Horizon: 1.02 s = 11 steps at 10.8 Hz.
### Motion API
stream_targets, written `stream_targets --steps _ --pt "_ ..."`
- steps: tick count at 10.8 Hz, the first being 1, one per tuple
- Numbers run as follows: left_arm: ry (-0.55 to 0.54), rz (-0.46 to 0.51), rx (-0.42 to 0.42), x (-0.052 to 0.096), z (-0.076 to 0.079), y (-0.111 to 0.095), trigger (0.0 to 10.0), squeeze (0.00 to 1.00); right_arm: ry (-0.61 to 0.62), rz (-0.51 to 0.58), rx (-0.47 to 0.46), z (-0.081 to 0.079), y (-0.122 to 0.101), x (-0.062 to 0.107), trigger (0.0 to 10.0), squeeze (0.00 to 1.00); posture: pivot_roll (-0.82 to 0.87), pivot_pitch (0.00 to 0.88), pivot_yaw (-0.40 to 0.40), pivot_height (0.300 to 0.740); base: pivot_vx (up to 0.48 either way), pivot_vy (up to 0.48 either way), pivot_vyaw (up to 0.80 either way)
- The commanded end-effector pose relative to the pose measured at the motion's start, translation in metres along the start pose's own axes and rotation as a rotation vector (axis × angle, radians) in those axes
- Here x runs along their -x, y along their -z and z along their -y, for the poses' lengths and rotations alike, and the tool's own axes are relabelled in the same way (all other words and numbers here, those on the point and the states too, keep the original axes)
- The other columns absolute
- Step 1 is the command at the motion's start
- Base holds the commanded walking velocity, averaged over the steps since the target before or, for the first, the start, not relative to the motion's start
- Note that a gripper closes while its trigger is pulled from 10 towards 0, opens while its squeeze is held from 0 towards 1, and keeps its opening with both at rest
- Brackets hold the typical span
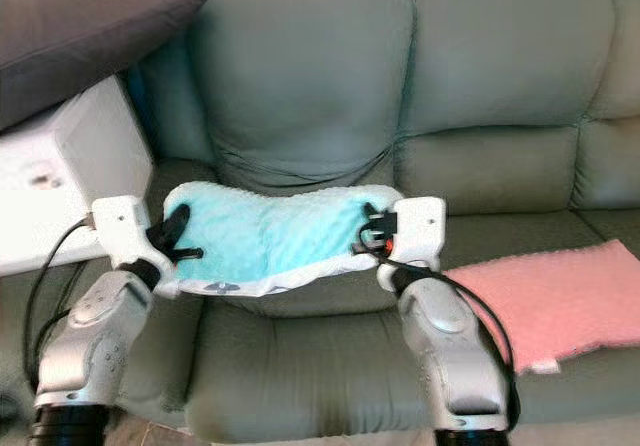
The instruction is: Move the pillow to the sofa
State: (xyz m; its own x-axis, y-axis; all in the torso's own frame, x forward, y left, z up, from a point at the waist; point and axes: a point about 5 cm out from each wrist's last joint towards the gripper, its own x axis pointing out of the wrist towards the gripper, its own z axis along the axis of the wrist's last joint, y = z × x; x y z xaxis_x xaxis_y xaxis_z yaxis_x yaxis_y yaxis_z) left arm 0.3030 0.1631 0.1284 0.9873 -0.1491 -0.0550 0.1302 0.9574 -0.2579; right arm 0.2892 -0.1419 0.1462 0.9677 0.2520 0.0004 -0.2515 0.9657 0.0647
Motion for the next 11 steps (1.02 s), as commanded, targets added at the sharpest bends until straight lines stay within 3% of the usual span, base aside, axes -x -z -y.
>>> stream_targets --steps 1,4,6,11 --pt "-0.001 0.010 -0.005 0.001 -0.003 -0.003 10.0 0.00 -0.021 0.021 0.003 -0.005 -0.005 -0.002 10.0 0.00 -0.18 0.000 0.042 0.740 0.000 0.000 0.00" --pt "0.006 -0.053 0.038 0.000 0.001 0.007 10.0 0.00 -0.021 0.018 -0.001 -0.005 -0.004 -0.002 10.0 0.00 -0.18 0.000 0.043 0.740 0.000 0.000 0.00" --pt "0.033 -0.057 0.037 0.001 0.009 0.009 10.0 0.00 -0.024 0.016 0.000 -0.006 -0.003 -0.002 10.0 0.00 -0.17 0.000 0.040 0.740 0.000 0.000 0.00" --pt "0.051 -0.067 0.049 0.002 0.011 0.009 10.0 0.00 -0.022 0.009 -0.003 -0.005 -0.002 -0.001 10.0 0.00 -0.18 0.000 0.040 0.740 0.000 0.000 0.00"
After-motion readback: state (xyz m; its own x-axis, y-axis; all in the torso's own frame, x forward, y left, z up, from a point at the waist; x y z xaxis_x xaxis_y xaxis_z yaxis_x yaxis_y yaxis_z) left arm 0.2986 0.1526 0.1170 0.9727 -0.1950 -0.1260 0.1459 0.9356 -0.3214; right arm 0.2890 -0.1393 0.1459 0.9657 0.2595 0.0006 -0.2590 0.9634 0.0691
